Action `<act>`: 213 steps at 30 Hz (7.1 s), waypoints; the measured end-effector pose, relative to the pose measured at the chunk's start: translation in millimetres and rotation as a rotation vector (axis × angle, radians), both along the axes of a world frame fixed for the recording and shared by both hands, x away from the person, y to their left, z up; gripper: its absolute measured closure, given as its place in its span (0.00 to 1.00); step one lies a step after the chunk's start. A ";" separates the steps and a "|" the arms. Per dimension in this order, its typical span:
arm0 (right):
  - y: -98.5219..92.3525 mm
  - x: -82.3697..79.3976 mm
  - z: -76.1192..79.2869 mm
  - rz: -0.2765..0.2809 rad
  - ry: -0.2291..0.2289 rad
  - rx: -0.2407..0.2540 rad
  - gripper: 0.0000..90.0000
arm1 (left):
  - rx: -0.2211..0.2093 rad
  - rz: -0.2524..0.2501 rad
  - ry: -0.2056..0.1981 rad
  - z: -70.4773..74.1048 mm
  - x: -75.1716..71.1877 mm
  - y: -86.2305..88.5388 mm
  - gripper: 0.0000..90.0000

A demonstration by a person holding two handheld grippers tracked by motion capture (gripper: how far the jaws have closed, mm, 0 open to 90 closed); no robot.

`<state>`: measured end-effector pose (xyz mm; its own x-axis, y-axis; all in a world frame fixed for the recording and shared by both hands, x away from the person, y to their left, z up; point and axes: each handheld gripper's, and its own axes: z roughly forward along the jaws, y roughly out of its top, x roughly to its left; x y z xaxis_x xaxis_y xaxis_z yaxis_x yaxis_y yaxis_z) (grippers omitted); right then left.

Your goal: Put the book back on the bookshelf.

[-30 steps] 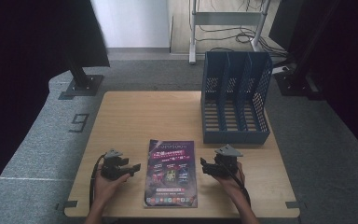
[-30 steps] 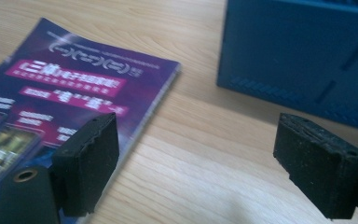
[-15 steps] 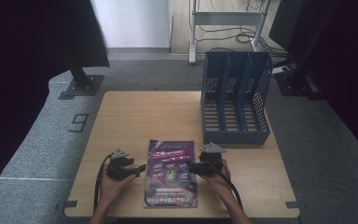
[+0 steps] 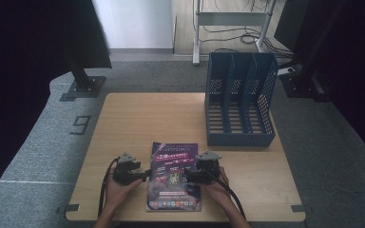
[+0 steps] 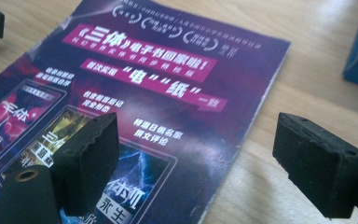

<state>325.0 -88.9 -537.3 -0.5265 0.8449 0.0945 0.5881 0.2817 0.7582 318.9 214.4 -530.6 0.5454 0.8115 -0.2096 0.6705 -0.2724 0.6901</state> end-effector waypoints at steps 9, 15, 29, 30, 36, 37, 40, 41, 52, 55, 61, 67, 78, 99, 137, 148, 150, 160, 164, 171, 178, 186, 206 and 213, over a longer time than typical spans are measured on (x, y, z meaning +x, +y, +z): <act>6.9 -1.6 -9.8 0.022 0.034 -0.027 0.17 | 0.002 -0.040 0.010 -4.5 -1.5 -15.2 0.36; 5.7 -0.4 -11.2 0.022 0.048 -0.010 0.17 | 0.015 -0.053 0.013 -7.3 -0.6 -22.3 0.36; 4.1 -3.4 -9.8 0.035 0.061 -0.011 0.22 | 0.031 -0.063 0.012 -9.1 -1.4 -31.0 0.36; 3.7 -3.6 -9.5 0.035 0.064 -0.012 0.23 | 0.032 -0.063 0.012 -9.0 -1.6 -31.4 0.36; 2.7 -5.6 -8.8 0.029 0.069 -0.006 0.25 | 0.060 -0.052 -0.002 -8.8 -3.8 -35.1 0.37; 2.8 -5.9 -8.6 0.027 0.070 -0.005 0.25 | 0.063 -0.052 -0.002 -8.6 -3.8 -34.9 0.38; 4.4 -7.4 -7.1 0.025 0.069 -0.021 0.26 | 0.072 -0.051 -0.009 -8.5 -4.5 -36.0 0.38; 5.0 -8.3 -6.6 0.025 0.066 -0.028 0.27 | 0.075 -0.051 -0.011 -8.3 -4.7 -36.3 0.38; 9.9 -21.2 -2.8 0.027 0.054 -0.079 0.27 | 0.067 -0.043 -0.001 -3.5 -10.1 -38.4 0.41; 9.8 -22.0 -3.0 0.033 0.050 -0.082 0.27 | 0.061 -0.037 0.005 -5.9 -7.7 -38.3 0.38; 9.7 -22.1 -2.8 0.048 0.052 -0.091 0.26 | 0.046 -0.001 0.008 -9.5 -2.7 -37.8 0.31; 10.9 -22.8 -3.0 0.057 0.058 -0.083 0.25 | 0.038 -0.009 0.012 -9.2 -0.3 -38.0 0.31; 10.9 -23.2 -3.7 0.059 0.053 -0.084 0.25 | 0.013 0.001 -0.012 -4.4 -3.0 -38.0 0.34; 7.9 -22.2 -5.4 0.062 0.053 -0.062 0.25 | -0.070 -0.028 -0.044 14.3 8.9 -40.1 0.40; 3.7 -20.3 -8.7 0.069 0.057 -0.030 0.23 | -0.022 -0.140 -0.088 10.9 15.1 -60.7 0.86; 3.2 -20.1 -9.2 0.071 0.055 -0.027 0.23 | -0.046 -0.148 -0.100 12.8 13.5 -60.2 0.94; 3.2 -20.0 -9.2 0.072 0.055 -0.027 0.23 | -0.028 -0.148 -0.108 12.4 12.7 -61.4 0.94; 3.2 -19.9 -9.0 0.073 0.056 -0.028 0.23 | -0.013 -0.146 -0.088 7.0 15.2 -63.7 0.80; 3.1 -19.8 -9.0 0.075 0.057 -0.028 0.23 | -0.007 -0.157 -0.101 7.6 13.6 -64.3 0.87; 2.8 -19.6 -8.9 0.076 0.057 -0.028 0.23 | -0.016 -0.169 -0.126 9.8 10.7 -65.0 0.95; 2.1 -19.3 -8.3 0.083 0.056 -0.029 0.24 | -0.044 -0.191 -0.148 13.3 8.0 -63.9 0.98; 0.1 -19.1 -6.0 0.089 0.036 -0.007 0.24 | -0.071 -0.204 -0.168 18.9 5.9 -60.9 0.98; -9.3 -7.6 5.0 0.059 0.003 0.094 0.24 | -0.154 -0.236 -0.185 35.0 0.3 -52.2 0.98; -9.8 -1.6 4.1 0.064 0.006 0.115 0.21 | -0.188 -0.254 -0.198 43.0 -2.9 -48.9 0.98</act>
<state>323.4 -98.7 -533.2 -0.5777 0.7932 0.1924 0.5764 0.2296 0.7842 316.0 165.5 -487.6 0.7695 0.6022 -0.2126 0.4462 -0.2690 0.8535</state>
